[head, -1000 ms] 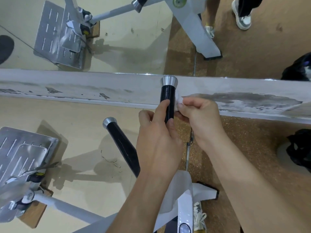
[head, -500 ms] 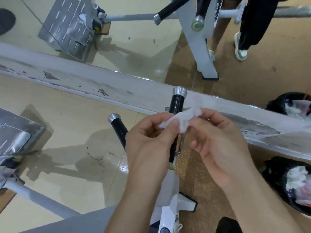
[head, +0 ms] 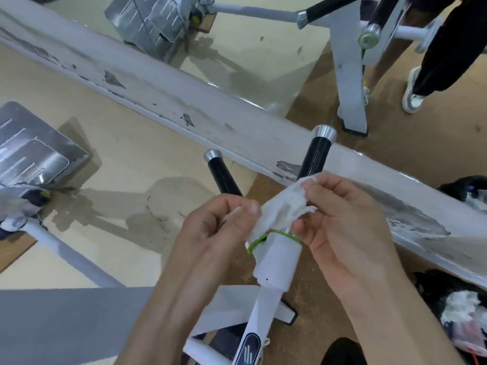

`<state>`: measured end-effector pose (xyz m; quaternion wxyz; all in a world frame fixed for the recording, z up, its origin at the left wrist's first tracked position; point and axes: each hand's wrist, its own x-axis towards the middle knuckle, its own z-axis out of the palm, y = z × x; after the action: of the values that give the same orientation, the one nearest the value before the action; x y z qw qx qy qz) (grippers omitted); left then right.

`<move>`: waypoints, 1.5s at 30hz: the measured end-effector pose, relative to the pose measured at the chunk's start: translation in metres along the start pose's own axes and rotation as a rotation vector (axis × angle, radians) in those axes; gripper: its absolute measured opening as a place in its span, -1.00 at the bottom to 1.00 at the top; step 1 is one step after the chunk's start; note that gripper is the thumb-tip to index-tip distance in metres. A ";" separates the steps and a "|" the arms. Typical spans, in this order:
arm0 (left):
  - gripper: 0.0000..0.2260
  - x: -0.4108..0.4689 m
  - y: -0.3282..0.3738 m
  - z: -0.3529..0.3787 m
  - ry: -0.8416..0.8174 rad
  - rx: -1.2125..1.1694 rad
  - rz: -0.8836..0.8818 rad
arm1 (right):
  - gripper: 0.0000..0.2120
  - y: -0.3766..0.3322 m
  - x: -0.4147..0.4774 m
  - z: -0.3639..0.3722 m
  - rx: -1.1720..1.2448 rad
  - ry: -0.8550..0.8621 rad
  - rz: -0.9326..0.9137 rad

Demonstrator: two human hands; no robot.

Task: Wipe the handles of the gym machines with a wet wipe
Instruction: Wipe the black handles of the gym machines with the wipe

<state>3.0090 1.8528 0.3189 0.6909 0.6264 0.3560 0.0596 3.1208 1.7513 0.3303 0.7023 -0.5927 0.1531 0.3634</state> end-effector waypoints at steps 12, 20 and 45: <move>-0.60 0.005 -0.036 -0.015 0.343 -0.684 -0.350 | -0.78 -0.003 0.007 -0.014 -0.211 -0.360 0.064; -0.78 0.004 -0.069 -0.002 0.475 -0.051 -0.165 | -0.82 0.016 0.011 -0.009 -1.313 -0.203 -0.435; -0.87 0.021 -0.079 0.013 0.274 -0.138 -0.096 | -0.81 0.053 0.022 -0.019 -1.627 -0.398 -0.871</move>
<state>3.0035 1.8364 0.2376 0.6793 0.5458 0.4715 0.1358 3.1036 1.7420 0.2730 0.1602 -0.8331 -0.5050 0.1589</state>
